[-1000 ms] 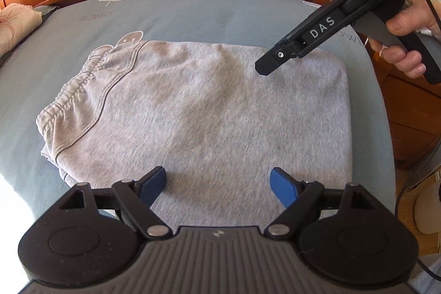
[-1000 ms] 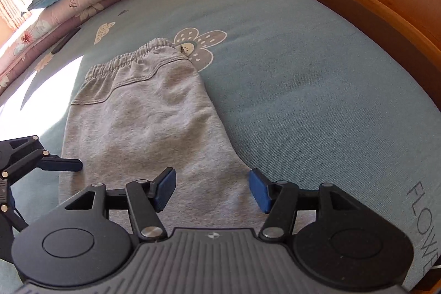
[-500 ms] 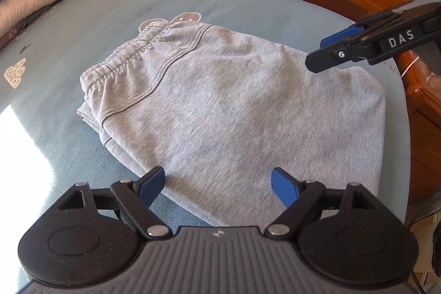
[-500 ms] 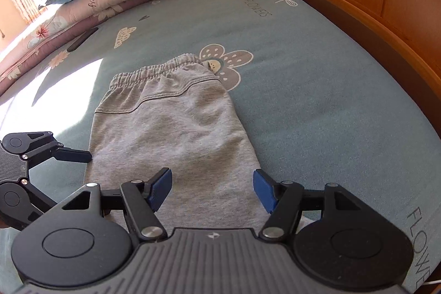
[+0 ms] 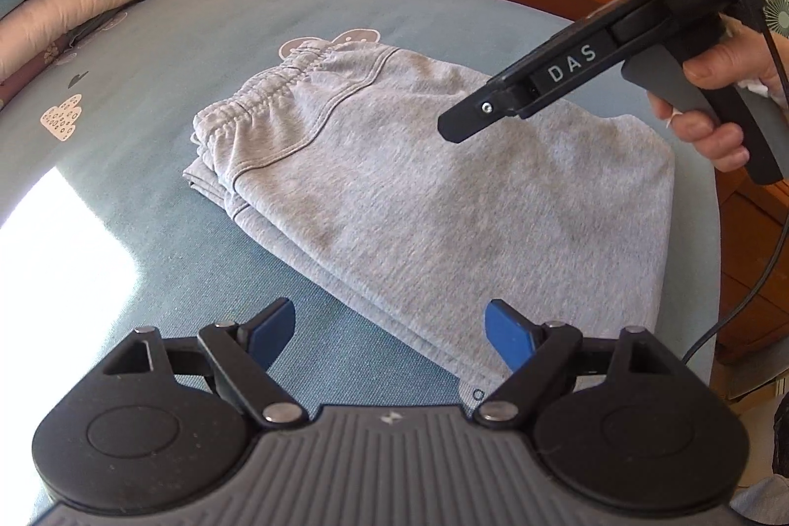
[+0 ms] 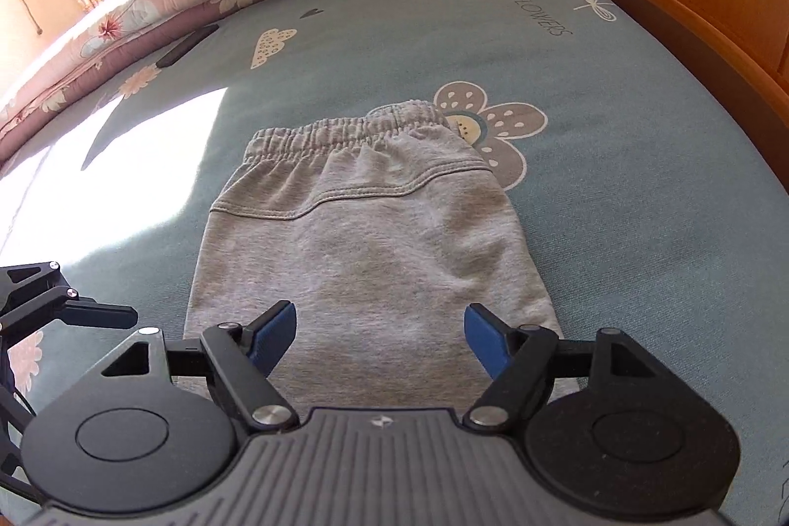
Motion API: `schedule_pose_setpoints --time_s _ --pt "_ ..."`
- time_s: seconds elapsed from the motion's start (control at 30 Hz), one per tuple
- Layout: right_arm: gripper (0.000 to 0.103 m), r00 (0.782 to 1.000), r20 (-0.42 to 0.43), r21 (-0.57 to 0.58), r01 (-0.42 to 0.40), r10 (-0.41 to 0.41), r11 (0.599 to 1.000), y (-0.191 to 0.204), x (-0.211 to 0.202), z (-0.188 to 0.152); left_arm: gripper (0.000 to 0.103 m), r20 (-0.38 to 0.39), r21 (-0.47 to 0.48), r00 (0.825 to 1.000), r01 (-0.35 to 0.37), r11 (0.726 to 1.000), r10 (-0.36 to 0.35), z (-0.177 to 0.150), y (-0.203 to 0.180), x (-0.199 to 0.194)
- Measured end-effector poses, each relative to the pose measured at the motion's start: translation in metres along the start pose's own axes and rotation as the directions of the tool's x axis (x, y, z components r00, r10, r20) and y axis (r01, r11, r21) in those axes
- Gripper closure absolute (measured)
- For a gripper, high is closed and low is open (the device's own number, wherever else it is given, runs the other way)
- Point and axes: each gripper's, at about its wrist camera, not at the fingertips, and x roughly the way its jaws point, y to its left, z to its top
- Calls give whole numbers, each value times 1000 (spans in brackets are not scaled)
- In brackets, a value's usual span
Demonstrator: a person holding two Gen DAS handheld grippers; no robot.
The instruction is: Fold clothes
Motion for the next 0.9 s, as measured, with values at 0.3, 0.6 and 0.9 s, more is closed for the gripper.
schedule_pose_setpoints --time_s 0.3,0.6,0.9 --pt "15 998 -19 -66 52 -54 996 39 17 32 17 -12 7 1000 -4 1000 4 -15 11 -9" --pt "13 993 -91 -52 74 -78 996 63 55 56 17 36 -71 992 -122 990 125 -30 35 -25" --pt "6 990 -80 -136 106 -117 985 97 85 83 11 165 -59 935 -307 950 312 -35 41 -47"
